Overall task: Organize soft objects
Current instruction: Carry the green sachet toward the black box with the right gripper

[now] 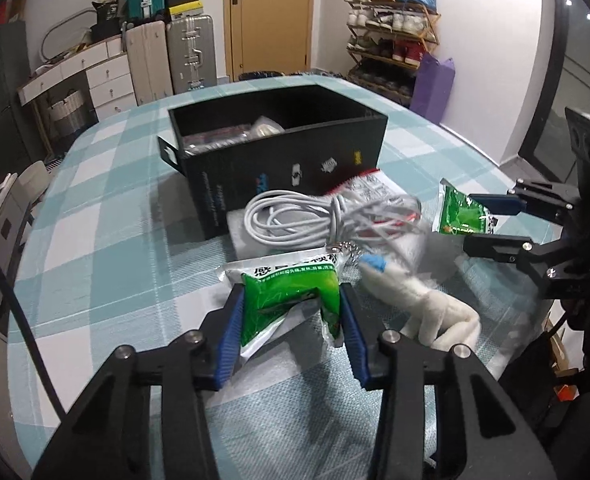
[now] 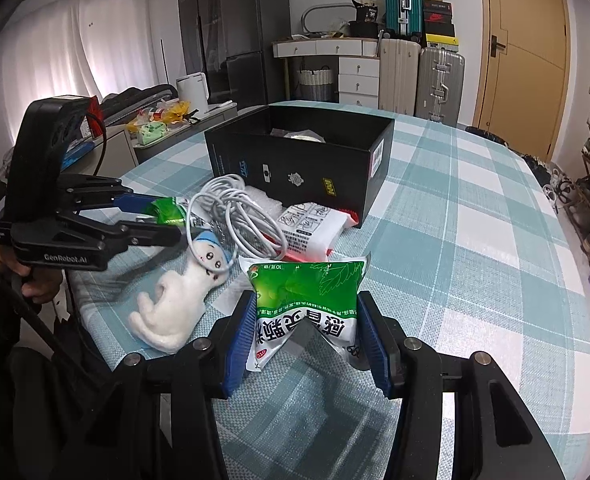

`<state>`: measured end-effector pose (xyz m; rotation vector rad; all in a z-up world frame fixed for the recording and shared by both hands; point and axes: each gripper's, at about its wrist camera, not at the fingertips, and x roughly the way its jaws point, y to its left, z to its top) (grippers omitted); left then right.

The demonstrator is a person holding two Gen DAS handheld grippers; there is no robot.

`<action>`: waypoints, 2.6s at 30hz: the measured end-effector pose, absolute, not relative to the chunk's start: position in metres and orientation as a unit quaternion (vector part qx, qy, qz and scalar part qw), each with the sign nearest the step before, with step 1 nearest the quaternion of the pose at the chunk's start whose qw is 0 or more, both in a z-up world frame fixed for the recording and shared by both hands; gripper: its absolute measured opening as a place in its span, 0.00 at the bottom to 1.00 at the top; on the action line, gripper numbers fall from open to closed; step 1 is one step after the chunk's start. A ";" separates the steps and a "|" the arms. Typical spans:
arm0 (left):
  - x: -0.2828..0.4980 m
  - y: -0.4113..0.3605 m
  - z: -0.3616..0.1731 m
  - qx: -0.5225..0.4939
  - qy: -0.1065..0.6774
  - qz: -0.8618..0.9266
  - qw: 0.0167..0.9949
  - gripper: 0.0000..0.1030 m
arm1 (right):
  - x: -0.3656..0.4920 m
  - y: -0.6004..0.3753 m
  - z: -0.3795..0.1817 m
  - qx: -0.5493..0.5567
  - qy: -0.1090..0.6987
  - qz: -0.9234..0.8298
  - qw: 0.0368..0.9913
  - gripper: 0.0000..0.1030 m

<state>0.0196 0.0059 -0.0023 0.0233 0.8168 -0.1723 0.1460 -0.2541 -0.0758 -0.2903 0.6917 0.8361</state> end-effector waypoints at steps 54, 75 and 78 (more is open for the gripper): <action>-0.002 0.042 0.033 -0.011 0.324 -0.004 0.946 0.43 | 0.148 -0.248 -0.046 -0.112 0.277 0.404 0.865 0.49; 0.040 0.046 0.059 -0.039 0.286 -0.003 0.958 0.43 | 0.175 -0.228 -0.018 -0.085 0.255 0.413 0.870 0.49; 0.048 0.046 0.062 -0.042 0.284 -0.002 0.958 0.43 | 0.182 -0.225 -0.014 -0.081 0.253 0.413 0.871 0.49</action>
